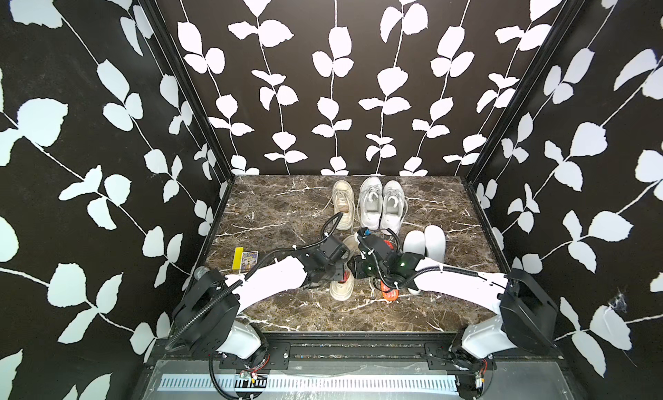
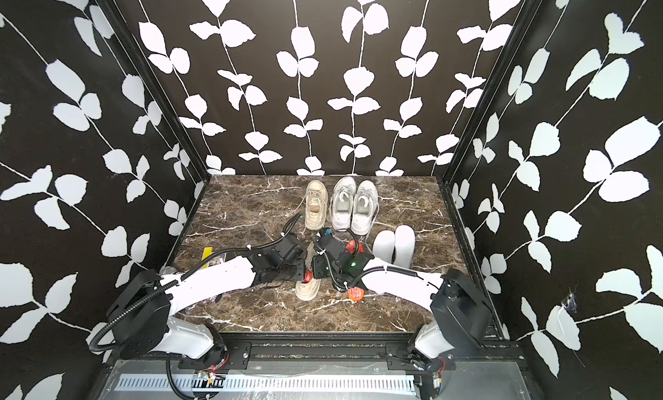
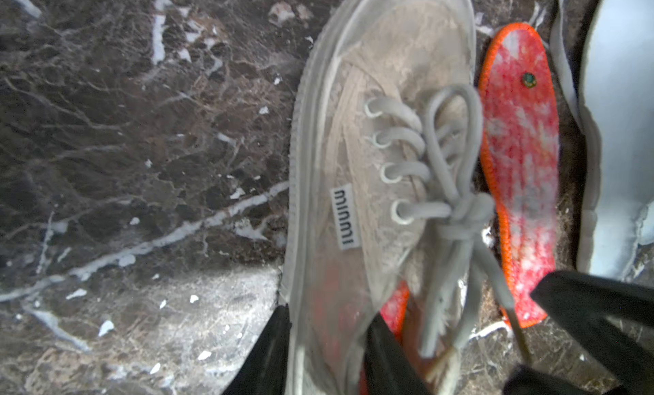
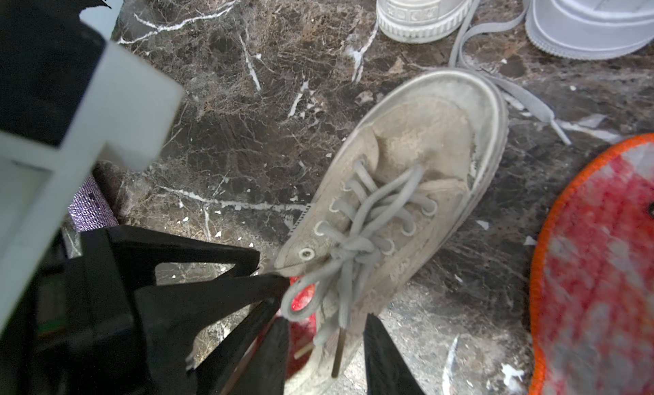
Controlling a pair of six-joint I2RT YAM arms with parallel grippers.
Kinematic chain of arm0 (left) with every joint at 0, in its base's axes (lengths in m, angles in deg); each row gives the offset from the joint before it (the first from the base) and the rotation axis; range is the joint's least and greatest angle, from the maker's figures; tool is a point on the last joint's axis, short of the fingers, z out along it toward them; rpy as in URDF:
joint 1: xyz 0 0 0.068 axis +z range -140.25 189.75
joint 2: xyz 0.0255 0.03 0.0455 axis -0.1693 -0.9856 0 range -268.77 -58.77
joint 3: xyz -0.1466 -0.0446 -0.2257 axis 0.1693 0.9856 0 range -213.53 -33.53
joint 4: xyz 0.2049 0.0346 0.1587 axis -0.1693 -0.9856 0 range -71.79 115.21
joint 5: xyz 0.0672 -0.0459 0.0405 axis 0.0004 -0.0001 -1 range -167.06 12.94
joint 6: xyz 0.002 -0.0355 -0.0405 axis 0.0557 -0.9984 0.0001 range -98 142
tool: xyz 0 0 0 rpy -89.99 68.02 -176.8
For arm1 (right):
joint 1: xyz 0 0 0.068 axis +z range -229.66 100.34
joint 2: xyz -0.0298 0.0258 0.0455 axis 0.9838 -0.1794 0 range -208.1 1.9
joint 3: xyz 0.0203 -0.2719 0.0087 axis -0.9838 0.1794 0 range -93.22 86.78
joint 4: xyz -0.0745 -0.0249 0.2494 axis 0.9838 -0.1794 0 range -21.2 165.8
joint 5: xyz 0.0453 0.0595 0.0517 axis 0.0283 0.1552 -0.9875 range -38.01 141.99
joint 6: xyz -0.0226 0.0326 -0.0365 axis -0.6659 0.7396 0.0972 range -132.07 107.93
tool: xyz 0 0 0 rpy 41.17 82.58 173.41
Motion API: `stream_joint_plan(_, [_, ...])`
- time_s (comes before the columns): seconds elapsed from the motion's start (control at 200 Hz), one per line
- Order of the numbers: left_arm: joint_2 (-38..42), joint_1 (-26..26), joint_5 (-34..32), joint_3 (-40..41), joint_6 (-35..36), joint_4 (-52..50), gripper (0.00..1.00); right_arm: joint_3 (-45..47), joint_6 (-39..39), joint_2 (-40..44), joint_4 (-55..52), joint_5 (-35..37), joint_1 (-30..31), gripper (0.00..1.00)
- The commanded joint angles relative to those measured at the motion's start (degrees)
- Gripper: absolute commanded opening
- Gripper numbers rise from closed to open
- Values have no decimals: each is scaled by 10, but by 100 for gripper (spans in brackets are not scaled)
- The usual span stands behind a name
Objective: Remove the insole from the shoe
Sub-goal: Move the shoe to the center of the board, then untie the shoelace on the shoe.
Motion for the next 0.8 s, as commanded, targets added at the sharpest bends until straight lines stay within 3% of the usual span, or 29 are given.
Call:
stream_joint_plan(0.0, [11, 4, 3, 4, 27, 24, 37, -15, 8, -7, -31, 16, 1, 34])
stream_joint_plan(0.285, [-13, 16, 17, 3, 40, 57, 37, -27, 12, -27, -45, 9, 1, 27])
stream_joint_plan(0.535, [-22, 27, -9, 0, 70, 81, 34, -31, 9, -25, -47, 15, 1, 10])
stream_joint_plan(0.67, [-31, 31, -9, -7, 81, 93, 26, -26, 5, -13, -61, 37, 1, 2])
stream_joint_plan(0.795, [-33, 31, -34, -3, 79, 105, 17, -15, 8, 0, -61, 48, 1, 0])
